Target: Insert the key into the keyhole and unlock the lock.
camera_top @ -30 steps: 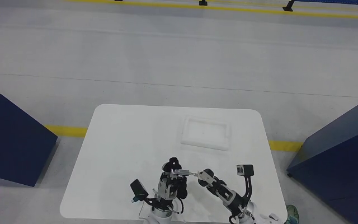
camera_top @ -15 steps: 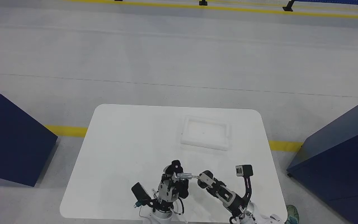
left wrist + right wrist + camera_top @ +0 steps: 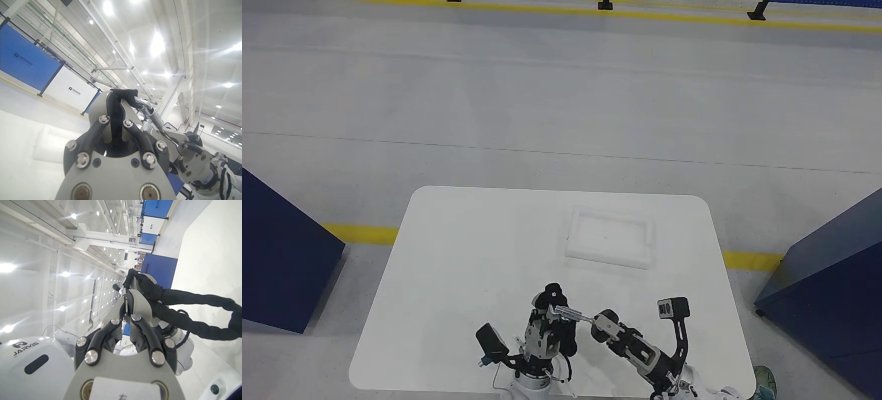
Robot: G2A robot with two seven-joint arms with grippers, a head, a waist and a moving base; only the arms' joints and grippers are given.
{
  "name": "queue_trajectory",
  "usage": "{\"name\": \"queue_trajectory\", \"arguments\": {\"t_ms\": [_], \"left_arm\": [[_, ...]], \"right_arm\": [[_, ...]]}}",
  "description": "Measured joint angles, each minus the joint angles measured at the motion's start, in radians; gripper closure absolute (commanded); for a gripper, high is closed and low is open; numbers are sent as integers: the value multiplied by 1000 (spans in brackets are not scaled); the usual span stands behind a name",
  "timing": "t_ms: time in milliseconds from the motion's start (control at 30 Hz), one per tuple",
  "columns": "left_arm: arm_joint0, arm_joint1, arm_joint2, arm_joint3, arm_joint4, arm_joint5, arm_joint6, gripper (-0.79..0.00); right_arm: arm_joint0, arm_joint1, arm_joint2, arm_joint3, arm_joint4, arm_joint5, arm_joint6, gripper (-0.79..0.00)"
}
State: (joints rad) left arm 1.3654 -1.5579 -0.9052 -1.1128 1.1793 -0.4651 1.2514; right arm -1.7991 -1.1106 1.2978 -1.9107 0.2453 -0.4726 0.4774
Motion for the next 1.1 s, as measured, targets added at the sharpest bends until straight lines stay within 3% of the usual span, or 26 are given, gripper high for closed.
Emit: {"name": "queue_trajectory", "arguments": {"t_ms": [433, 1067, 1100], "left_arm": [[-7, 0, -1, 10, 54, 51, 46, 0], [-13, -3, 7, 27, 52, 41, 49, 0], [-12, -3, 7, 26, 48, 38, 48, 0]], "right_arm": [[-3, -6, -24, -2, -33, 1, -49, 0], [4, -9, -36, 5, -50, -2, -56, 0], [4, -9, -36, 5, -51, -2, -56, -117]]}}
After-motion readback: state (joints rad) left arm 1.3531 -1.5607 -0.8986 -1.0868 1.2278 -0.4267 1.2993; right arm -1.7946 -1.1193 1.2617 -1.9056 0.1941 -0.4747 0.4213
